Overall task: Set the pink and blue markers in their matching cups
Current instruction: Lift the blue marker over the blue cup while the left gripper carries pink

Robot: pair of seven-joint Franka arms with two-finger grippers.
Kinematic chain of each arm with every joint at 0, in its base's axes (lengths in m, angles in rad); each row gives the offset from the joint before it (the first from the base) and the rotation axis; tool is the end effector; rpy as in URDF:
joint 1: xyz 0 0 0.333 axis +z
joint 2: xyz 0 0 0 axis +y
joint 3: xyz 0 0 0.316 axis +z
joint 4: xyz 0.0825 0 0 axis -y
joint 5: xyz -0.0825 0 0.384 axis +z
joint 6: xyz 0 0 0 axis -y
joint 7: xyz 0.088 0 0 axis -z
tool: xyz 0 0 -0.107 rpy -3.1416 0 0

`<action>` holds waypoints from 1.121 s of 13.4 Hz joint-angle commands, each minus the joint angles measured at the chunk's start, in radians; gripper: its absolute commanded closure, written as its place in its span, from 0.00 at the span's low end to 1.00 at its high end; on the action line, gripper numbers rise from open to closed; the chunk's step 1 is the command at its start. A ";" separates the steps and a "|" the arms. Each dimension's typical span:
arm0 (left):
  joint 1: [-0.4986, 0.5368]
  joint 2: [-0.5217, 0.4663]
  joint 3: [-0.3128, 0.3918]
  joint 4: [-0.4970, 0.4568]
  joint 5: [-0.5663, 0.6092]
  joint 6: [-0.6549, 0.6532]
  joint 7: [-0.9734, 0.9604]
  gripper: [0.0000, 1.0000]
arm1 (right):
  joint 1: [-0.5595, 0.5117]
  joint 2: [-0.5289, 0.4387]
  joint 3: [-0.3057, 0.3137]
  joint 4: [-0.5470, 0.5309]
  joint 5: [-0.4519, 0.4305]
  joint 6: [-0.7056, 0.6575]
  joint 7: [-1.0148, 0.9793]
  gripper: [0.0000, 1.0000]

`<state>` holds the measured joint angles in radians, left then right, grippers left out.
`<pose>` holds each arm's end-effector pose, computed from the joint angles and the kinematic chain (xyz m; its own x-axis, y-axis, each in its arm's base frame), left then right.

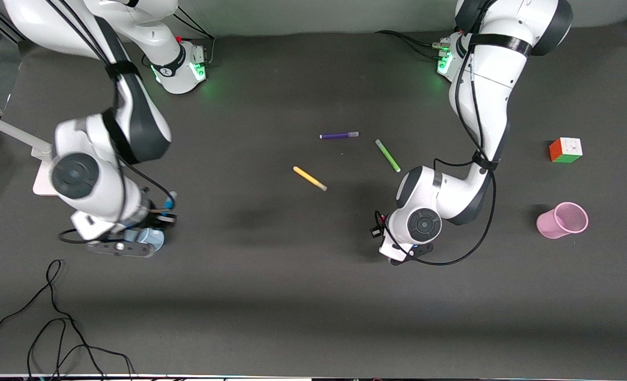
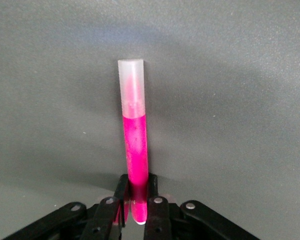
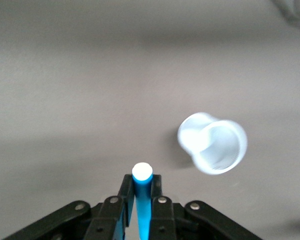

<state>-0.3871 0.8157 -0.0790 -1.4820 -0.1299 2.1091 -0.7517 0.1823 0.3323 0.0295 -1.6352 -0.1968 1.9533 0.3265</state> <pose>0.6223 -0.3106 0.1763 0.8985 0.3638 -0.2458 0.3707 -0.9286 -0.0193 0.6426 0.1229 0.4254 0.9986 -0.0383 0.0359 -0.0438 -0.9848 0.1683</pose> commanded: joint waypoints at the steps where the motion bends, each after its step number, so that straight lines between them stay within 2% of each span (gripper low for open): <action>1: -0.001 -0.038 0.013 -0.003 -0.005 -0.079 -0.018 1.00 | 0.008 -0.110 -0.087 -0.129 -0.047 0.145 -0.211 1.00; 4: 0.013 -0.165 0.024 0.000 0.000 -0.280 -0.002 1.00 | 0.006 -0.189 -0.121 -0.286 -0.053 0.348 -0.250 1.00; 5: 0.048 -0.209 0.022 0.006 0.004 -0.364 0.006 1.00 | 0.006 -0.197 -0.152 -0.355 -0.053 0.454 -0.253 1.00; 7: 0.111 -0.301 0.022 0.012 0.006 -0.547 0.093 1.00 | 0.005 -0.191 -0.164 -0.446 -0.053 0.631 -0.273 1.00; 10: 0.264 -0.421 0.022 0.025 0.000 -0.794 0.231 1.00 | 0.006 -0.171 -0.186 -0.500 -0.055 0.760 -0.299 1.00; 11: 0.313 -0.444 0.027 0.064 0.004 -0.895 0.305 1.00 | 0.005 -0.168 -0.187 -0.511 -0.064 0.785 -0.305 1.00; 12: 0.370 -0.448 0.028 0.110 0.009 -0.987 0.369 1.00 | 0.000 -0.158 -0.198 -0.511 -0.099 0.800 -0.313 1.00; 15: 0.548 -0.437 0.028 0.218 0.007 -1.173 0.496 1.00 | -0.004 -0.098 -0.217 -0.508 -0.105 0.884 -0.302 1.00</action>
<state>0.0666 0.3520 -0.0363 -1.3347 -0.1222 1.0284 -0.3382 0.1801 0.1995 -0.1770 -2.1400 -0.2795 2.7692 0.0370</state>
